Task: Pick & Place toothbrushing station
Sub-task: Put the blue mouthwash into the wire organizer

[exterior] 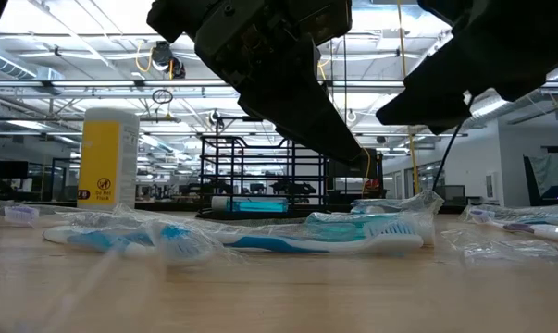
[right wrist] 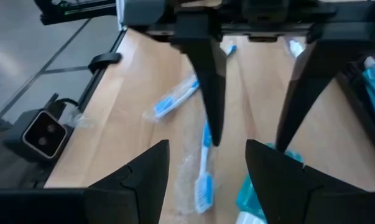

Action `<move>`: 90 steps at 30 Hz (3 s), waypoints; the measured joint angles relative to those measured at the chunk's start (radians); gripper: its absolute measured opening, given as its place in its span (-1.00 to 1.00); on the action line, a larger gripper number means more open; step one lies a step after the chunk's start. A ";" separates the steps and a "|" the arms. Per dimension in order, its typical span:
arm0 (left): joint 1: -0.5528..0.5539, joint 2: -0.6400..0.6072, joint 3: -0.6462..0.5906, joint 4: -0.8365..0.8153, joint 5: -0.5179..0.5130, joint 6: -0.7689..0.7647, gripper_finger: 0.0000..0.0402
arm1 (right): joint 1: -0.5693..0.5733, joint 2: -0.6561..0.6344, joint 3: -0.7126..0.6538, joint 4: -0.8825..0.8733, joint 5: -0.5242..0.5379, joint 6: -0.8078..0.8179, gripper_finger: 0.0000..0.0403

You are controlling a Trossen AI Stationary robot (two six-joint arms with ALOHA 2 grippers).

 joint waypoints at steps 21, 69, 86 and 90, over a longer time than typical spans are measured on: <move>0.000 0.000 0.000 -0.133 0.042 -0.021 0.01 | -0.012 0.000 0.000 -0.015 -0.216 -0.030 0.02; 0.013 0.242 0.352 -0.458 -0.046 0.080 -0.28 | 0.019 0.000 0.000 -0.082 -0.239 -0.058 0.02; -0.008 0.241 0.353 -0.524 -0.148 -0.019 -0.32 | 0.075 -0.076 -0.002 -0.119 -0.083 -0.098 0.02; -0.024 0.241 0.353 -0.526 -0.190 -0.027 -0.32 | 0.129 -0.147 -0.002 -0.180 0.020 -0.108 0.02</move>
